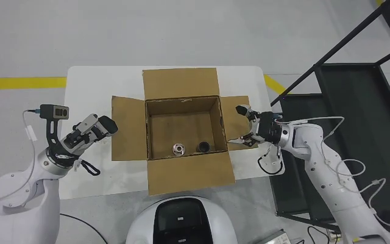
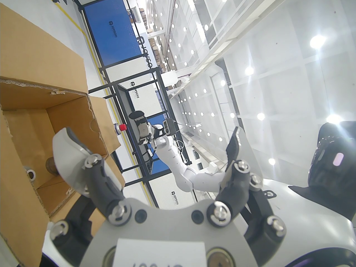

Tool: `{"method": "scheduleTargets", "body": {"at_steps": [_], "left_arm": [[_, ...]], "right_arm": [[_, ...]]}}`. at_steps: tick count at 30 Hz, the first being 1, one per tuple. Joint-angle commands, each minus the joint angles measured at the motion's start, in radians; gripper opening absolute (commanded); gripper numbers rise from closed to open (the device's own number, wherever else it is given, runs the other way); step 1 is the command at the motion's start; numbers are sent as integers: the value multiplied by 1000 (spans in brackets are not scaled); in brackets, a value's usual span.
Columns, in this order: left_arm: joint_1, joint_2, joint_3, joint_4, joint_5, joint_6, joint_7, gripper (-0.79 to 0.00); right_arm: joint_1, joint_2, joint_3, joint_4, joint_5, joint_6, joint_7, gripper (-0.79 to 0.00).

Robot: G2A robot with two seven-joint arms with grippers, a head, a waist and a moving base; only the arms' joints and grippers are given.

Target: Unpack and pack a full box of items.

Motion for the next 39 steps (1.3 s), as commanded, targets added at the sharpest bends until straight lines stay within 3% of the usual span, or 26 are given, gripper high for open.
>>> {"method": "scheduleTargets", "body": {"at_steps": [1,5,9,17,26,29,39], "left_arm": [[0,0,0,0,0,0,0,0],[0,0,0,0,0,0,0,0],[0,0,0,0,0,0,0,0],[0,0,0,0,0,0,0,0],[0,0,0,0,0,0,0,0],[0,0,0,0,0,0,0,0],[0,0,0,0,0,0,0,0]], "right_arm": [[0,0,0,0,0,0,0,0],[-6,0,-6,2,-4,9,19,0],[43,6,-63,-33,-16,0,184,0],[342,-2,-328,-17,169,0,599,0],[625,-82,-664,126,408,12,933,0],[667,-107,-714,176,462,43,968,0],[667,-107,-714,176,462,43,968,0]]}}
